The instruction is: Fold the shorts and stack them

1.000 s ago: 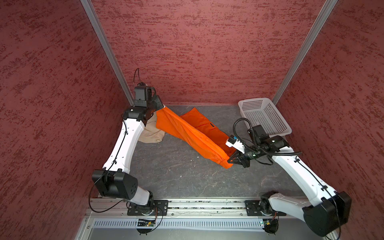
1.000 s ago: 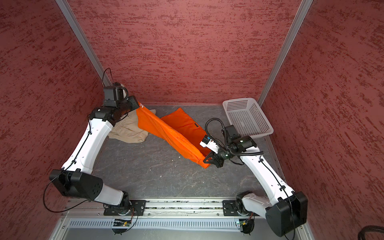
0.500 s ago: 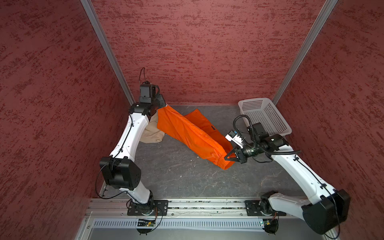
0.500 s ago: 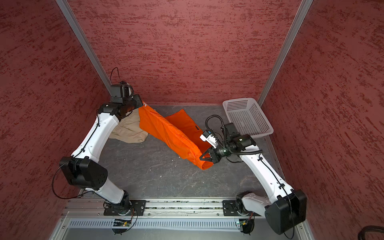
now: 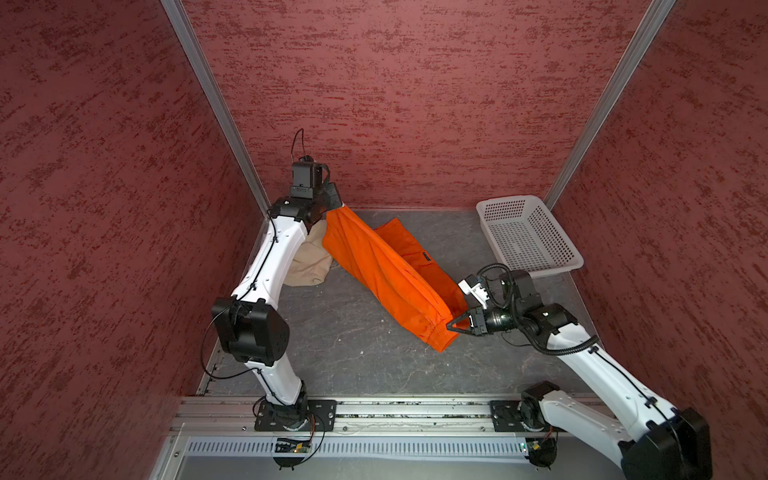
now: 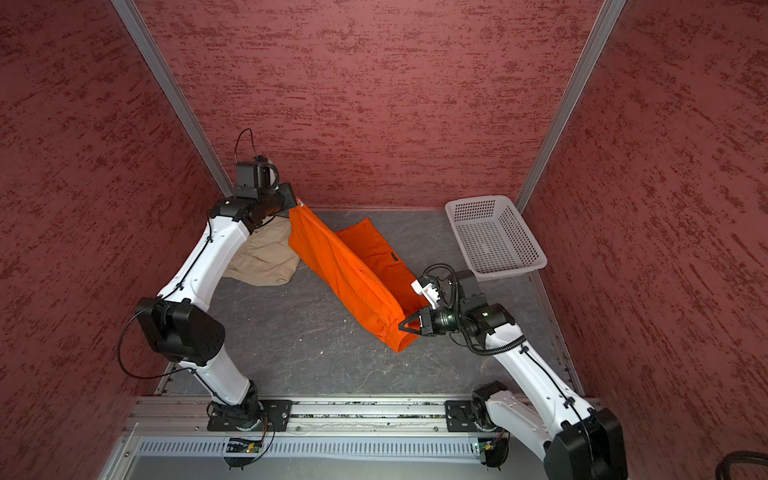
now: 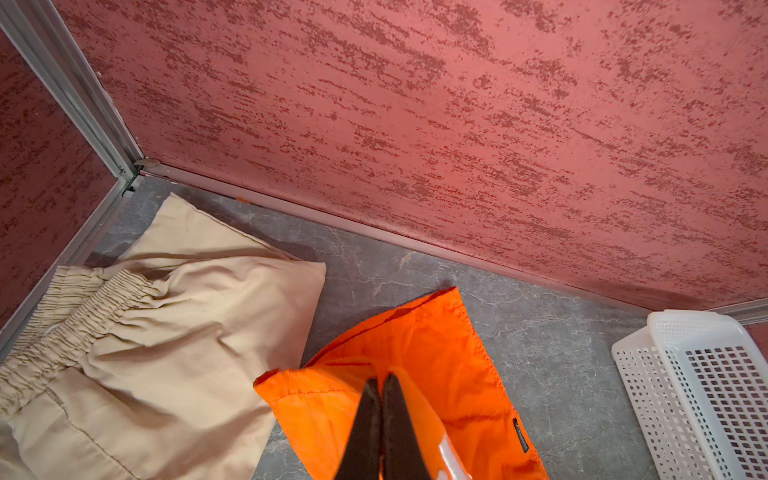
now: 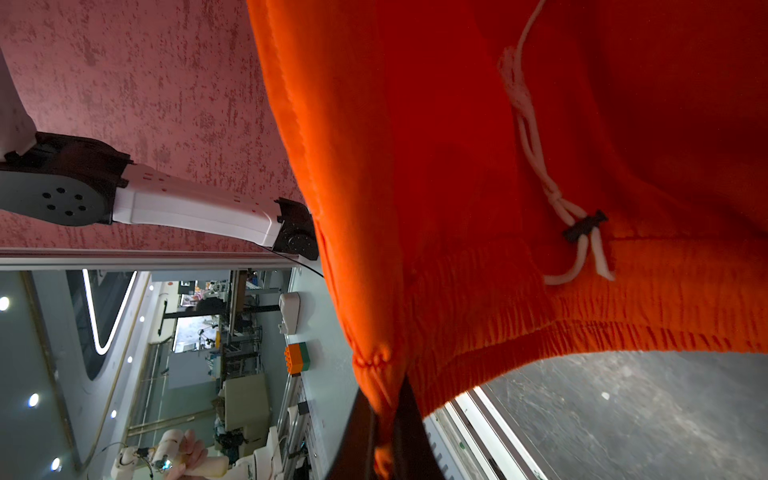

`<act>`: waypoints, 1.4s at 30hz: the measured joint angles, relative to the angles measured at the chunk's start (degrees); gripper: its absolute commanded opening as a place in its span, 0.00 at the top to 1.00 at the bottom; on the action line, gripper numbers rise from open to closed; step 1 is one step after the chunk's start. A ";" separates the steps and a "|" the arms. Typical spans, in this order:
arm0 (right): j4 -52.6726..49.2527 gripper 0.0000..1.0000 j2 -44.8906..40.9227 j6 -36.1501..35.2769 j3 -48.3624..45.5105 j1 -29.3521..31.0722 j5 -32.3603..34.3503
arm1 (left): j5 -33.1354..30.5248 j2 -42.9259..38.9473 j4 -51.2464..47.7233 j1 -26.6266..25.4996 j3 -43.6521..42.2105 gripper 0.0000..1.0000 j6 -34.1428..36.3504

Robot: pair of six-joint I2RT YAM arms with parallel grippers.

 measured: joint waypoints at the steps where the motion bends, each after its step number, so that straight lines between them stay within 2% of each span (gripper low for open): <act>1: 0.55 1.00 0.00 0.79 -0.02 0.00 0.04 | -0.09 0.59 -0.04 -0.04 0.72 0.95 0.17; 15: -0.70 1.00 -2.03 1.84 0.92 -0.02 0.46 | -0.96 1.53 0.11 -1.03 2.91 0.95 1.95; 24: 0.76 1.00 -2.99 6.03 -0.87 -0.02 -0.37 | -0.94 1.88 -0.07 -1.40 3.19 0.95 2.16; 34: 3.06 1.00 0.76 9.16 -2.86 -0.52 -0.57 | -1.53 12.00 -2.16 -3.19 10.47 0.95 3.65; 42: 3.37 1.00 2.23 10.45 -4.87 -4.68 -0.57 | -2.34 18.43 -3.56 -5.60 18.40 0.95 4.94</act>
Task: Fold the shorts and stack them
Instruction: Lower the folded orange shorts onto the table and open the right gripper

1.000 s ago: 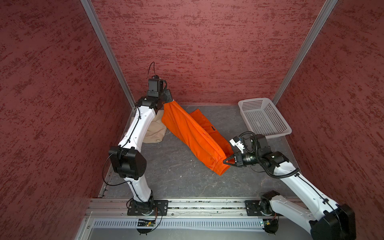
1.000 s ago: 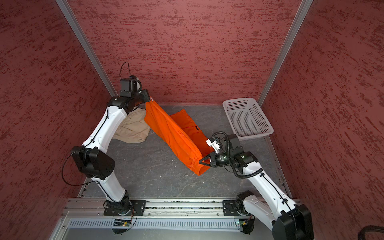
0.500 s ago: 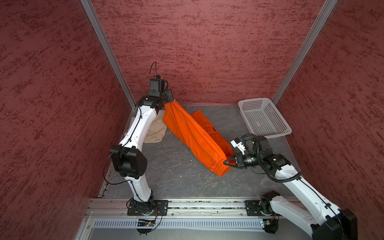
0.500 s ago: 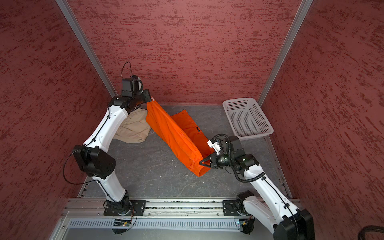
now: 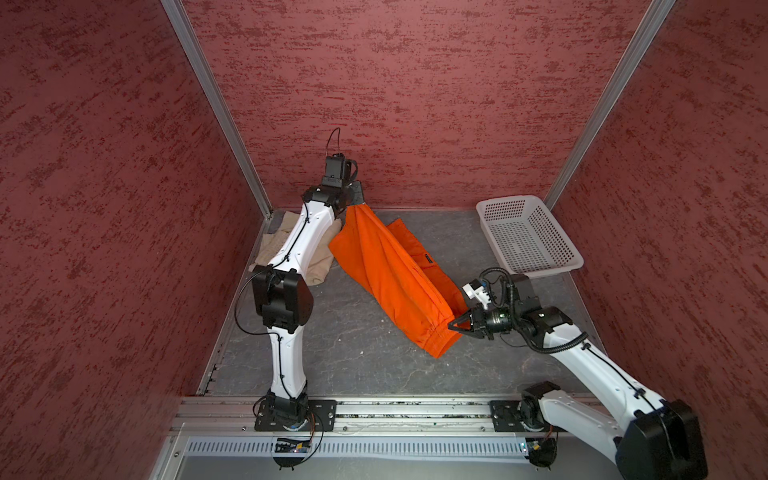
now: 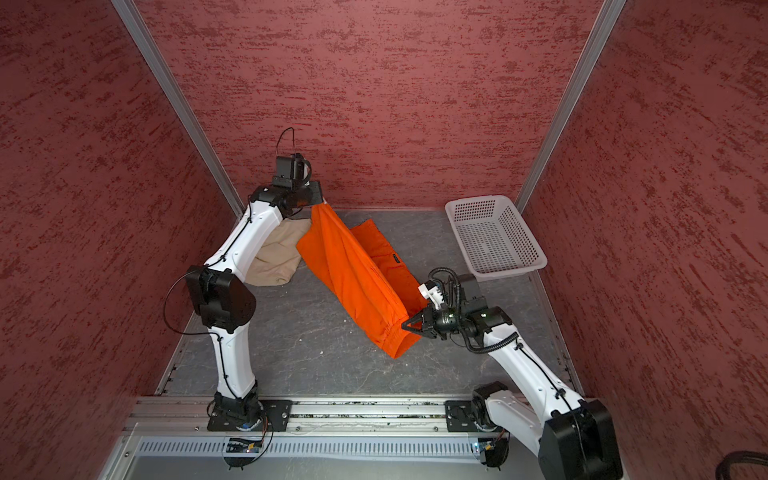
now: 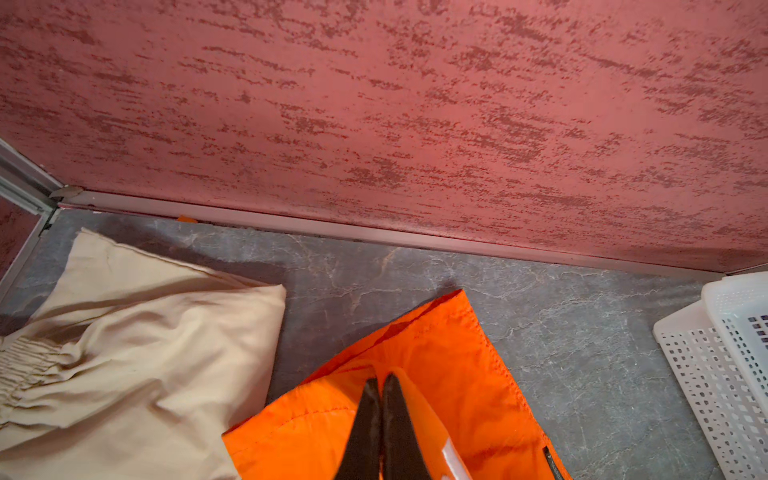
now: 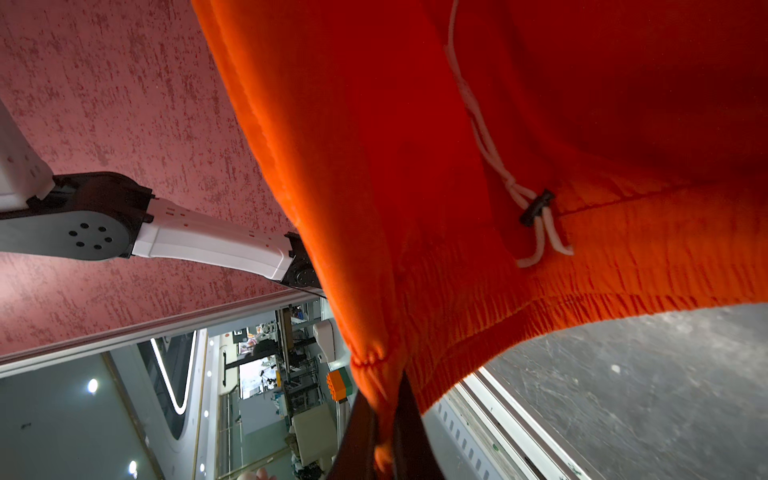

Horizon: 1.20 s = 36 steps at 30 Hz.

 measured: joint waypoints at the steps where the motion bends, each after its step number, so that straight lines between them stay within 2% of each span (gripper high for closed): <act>1: -0.02 1.00 0.09 0.11 -0.26 -0.72 0.00 | -0.11 0.42 -0.04 -0.35 0.72 0.95 0.24; 20: -1.16 1.00 4.48 0.20 -3.34 -10.56 2.23 | -2.03 11.17 0.92 -4.87 9.88 0.95 2.58; 36: 5.77 1.00 12.20 0.39 -6.97 -14.78 7.58 | -5.57 20.52 11.50 -9.31 12.44 0.94 4.76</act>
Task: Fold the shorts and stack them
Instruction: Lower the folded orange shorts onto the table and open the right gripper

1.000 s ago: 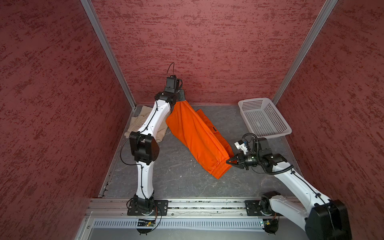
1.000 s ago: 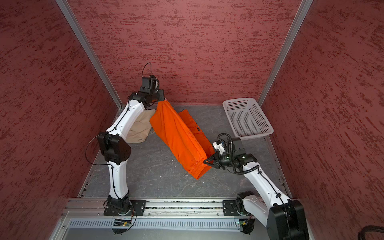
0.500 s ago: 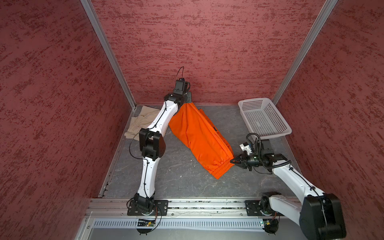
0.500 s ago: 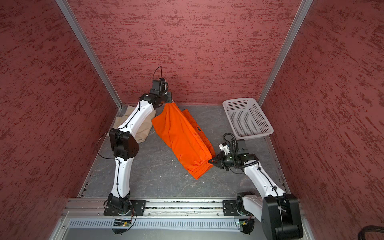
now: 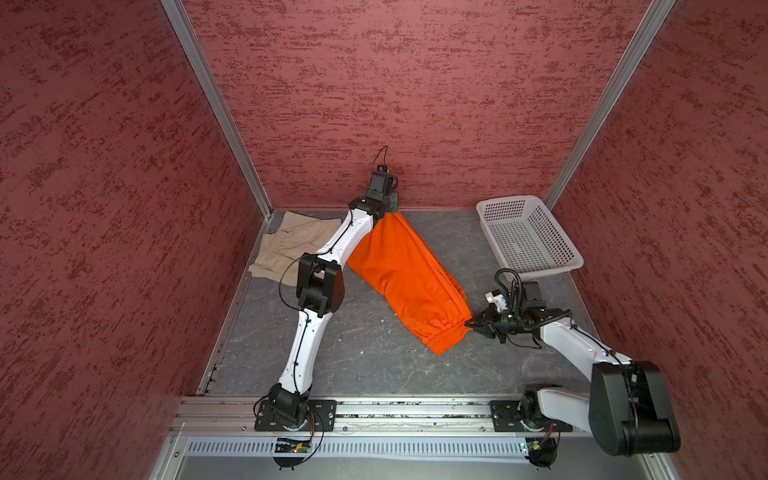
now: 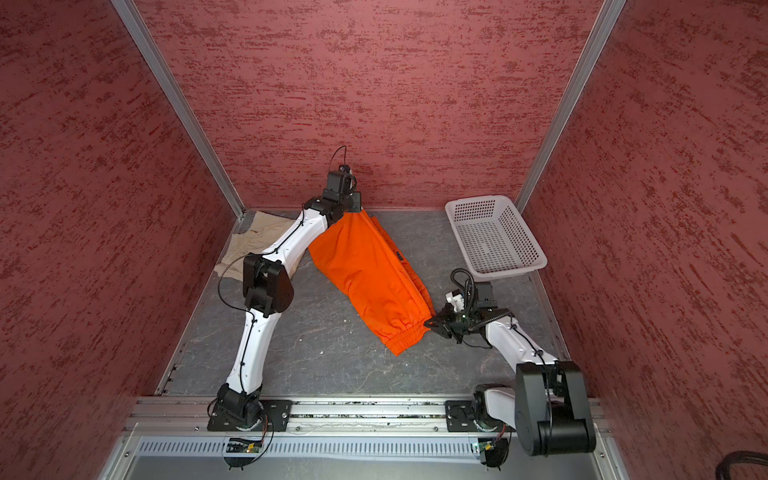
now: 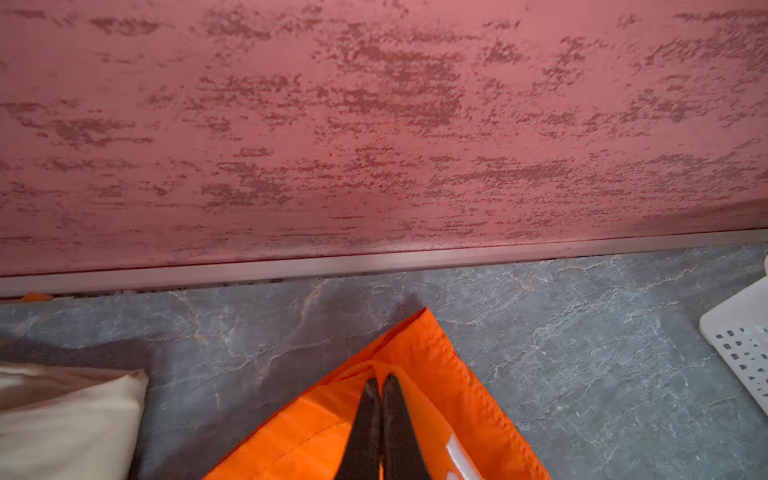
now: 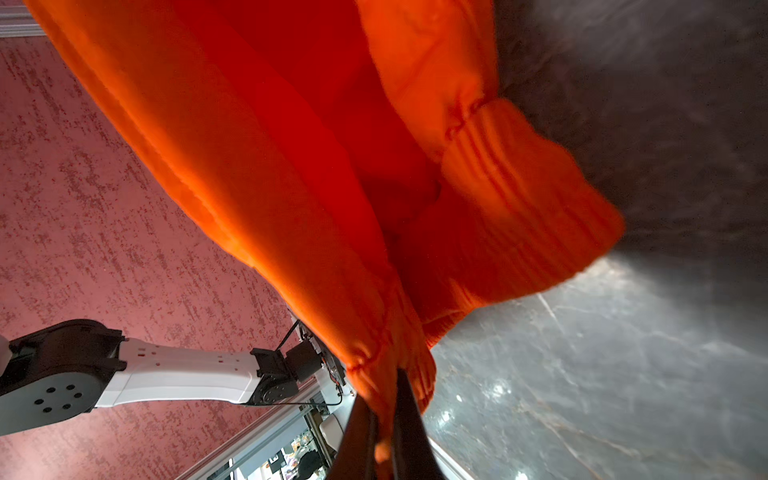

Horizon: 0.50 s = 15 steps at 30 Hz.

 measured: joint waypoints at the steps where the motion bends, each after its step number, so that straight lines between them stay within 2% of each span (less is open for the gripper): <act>1: 0.61 1.00 0.37 0.11 -0.35 -0.20 0.42 | -0.09 0.59 0.48 -0.26 0.39 0.94 0.00; 4: 2.49 1.00 1.31 0.90 -1.46 -0.85 1.73 | -0.35 3.17 2.51 -1.11 1.31 0.93 0.07; 6: 3.89 0.95 1.62 1.70 -2.03 -1.20 2.84 | -0.44 5.03 3.63 -1.51 2.01 0.90 0.22; 7: 4.94 0.90 1.62 2.34 -2.38 -1.38 3.50 | -0.61 5.95 4.13 -1.64 2.16 0.87 0.44; 11: 9.88 0.66 0.44 6.08 -4.26 -1.75 7.17 | -0.98 8.98 5.31 -1.79 3.37 0.62 1.14; 15: 11.08 0.53 -5.75 7.37 -4.13 -1.90 12.68 | -0.79 9.38 4.98 -1.77 3.54 0.44 1.31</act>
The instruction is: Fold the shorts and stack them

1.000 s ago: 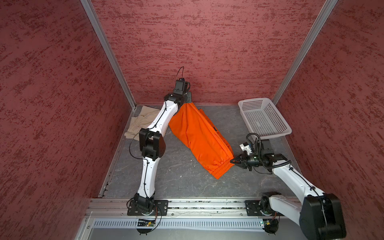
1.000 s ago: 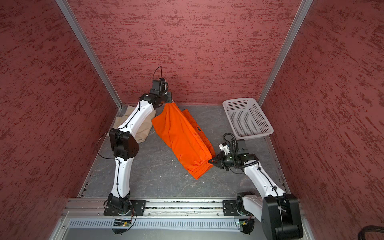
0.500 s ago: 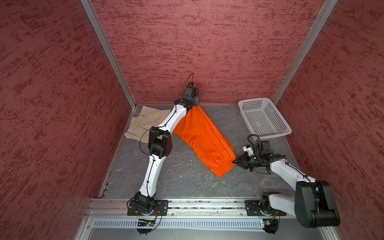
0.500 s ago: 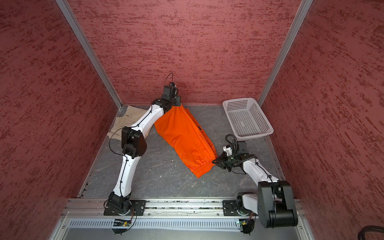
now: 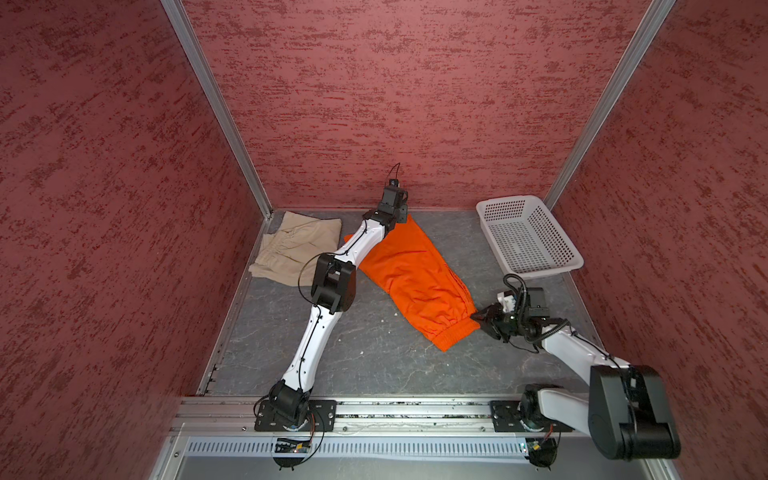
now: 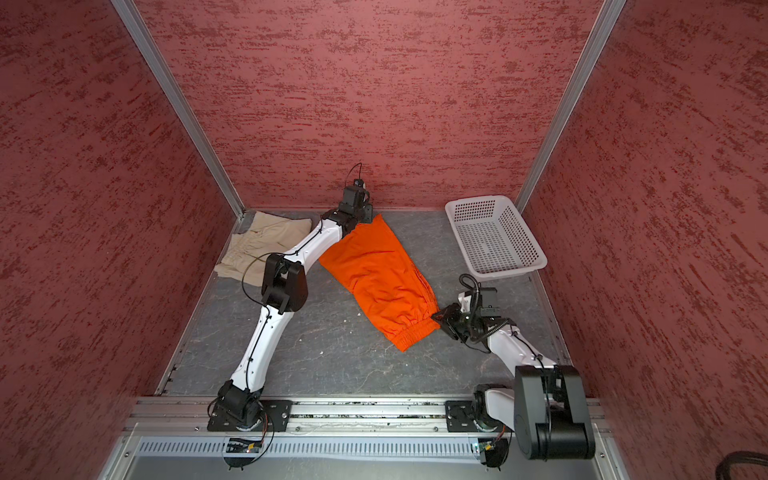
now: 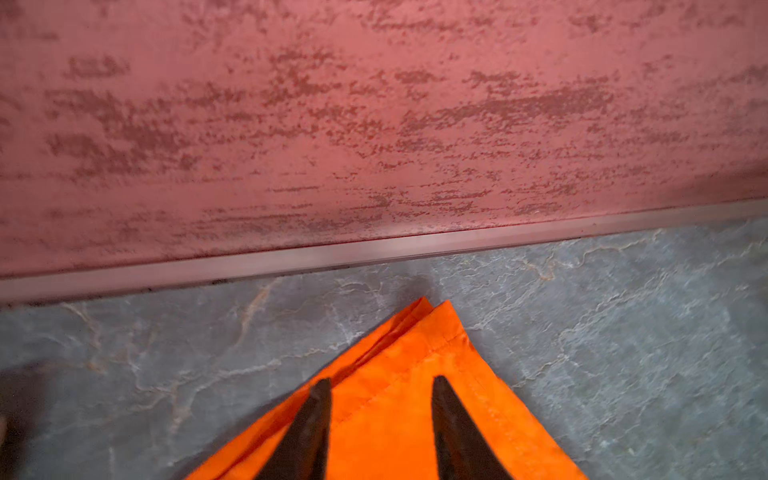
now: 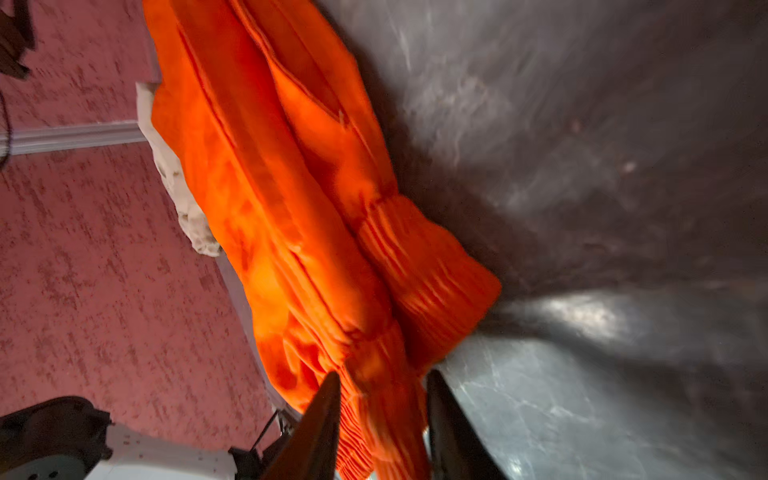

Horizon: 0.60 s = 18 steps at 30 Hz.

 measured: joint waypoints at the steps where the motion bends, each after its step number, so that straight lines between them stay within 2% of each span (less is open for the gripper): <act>1: -0.42 0.53 -1.99 -0.17 0.52 0.00 1.51 | 0.02 -0.13 -0.02 0.04 0.17 0.42 0.13; 3: -2.80 0.53 -5.81 -1.31 2.69 0.00 4.87 | 0.22 -0.94 -0.79 0.07 0.15 0.39 0.26; 5: -6.29 0.55 -9.77 -3.23 6.47 0.11 8.96 | 0.74 -3.37 -1.95 0.31 -1.62 0.40 0.11; 7: -8.57 0.60 -12.61 -4.96 9.88 0.66 12.02 | 1.86 -8.41 -2.40 0.52 -7.04 0.44 -0.26; 9: -9.35 0.69 -14.49 -6.01 12.28 1.99 13.84 | 3.76 -15.76 -1.95 0.92 -15.50 0.50 -1.44; 12: -8.83 0.84 -14.01 -6.16 12.83 7.69 15.13 | 7.08 -27.54 1.66 2.01 -29.51 0.63 -4.42; 14: -7.82 0.91 -11.06 -5.64 12.85 14.49 16.65 | 8.83 -33.70 5.27 2.84 -37.83 0.68 -6.84; 18: -4.04 0.96 -0.81 -4.24 12.90 24.33 17.53 | 10.84 -36.65 10.16 4.09 -47.71 0.78 -11.78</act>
